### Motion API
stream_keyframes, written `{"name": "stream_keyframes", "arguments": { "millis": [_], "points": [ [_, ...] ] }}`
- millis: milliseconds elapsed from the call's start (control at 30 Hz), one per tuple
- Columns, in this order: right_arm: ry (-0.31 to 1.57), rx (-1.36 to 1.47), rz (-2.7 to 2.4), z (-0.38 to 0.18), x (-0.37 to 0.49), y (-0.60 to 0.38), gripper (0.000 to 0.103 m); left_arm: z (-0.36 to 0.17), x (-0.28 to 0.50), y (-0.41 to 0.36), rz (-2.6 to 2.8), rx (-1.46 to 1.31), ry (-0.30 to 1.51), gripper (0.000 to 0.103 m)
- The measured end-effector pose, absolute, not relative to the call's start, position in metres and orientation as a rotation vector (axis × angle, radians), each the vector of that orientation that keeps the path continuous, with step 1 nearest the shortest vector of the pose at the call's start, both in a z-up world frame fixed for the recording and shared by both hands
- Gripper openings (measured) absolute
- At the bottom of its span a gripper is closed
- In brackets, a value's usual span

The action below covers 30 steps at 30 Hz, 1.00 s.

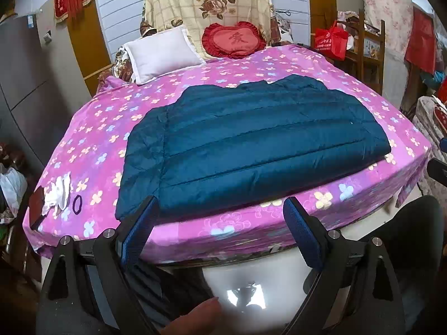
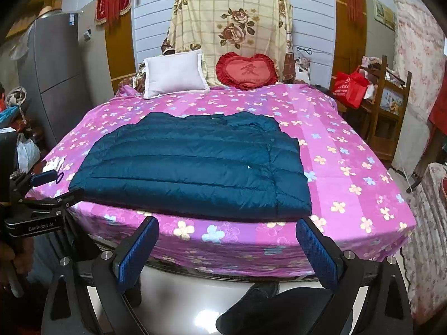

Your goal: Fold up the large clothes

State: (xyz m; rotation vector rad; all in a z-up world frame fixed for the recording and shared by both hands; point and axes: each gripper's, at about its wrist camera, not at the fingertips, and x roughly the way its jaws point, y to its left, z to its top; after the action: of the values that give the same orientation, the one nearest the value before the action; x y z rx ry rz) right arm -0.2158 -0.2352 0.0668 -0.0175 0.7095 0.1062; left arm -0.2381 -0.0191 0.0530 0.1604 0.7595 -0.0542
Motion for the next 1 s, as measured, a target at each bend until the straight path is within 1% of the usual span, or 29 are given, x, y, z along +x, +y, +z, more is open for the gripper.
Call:
{"name": "stream_keyframes", "arguments": {
  "millis": [1000],
  "points": [
    [0.718, -0.025, 0.123, 0.0706, -0.2135, -0.2365, 0.097, 0.0531, -0.2369, -0.0166, -0.067, 0.132, 0.769, 0.091]
  ]
}}
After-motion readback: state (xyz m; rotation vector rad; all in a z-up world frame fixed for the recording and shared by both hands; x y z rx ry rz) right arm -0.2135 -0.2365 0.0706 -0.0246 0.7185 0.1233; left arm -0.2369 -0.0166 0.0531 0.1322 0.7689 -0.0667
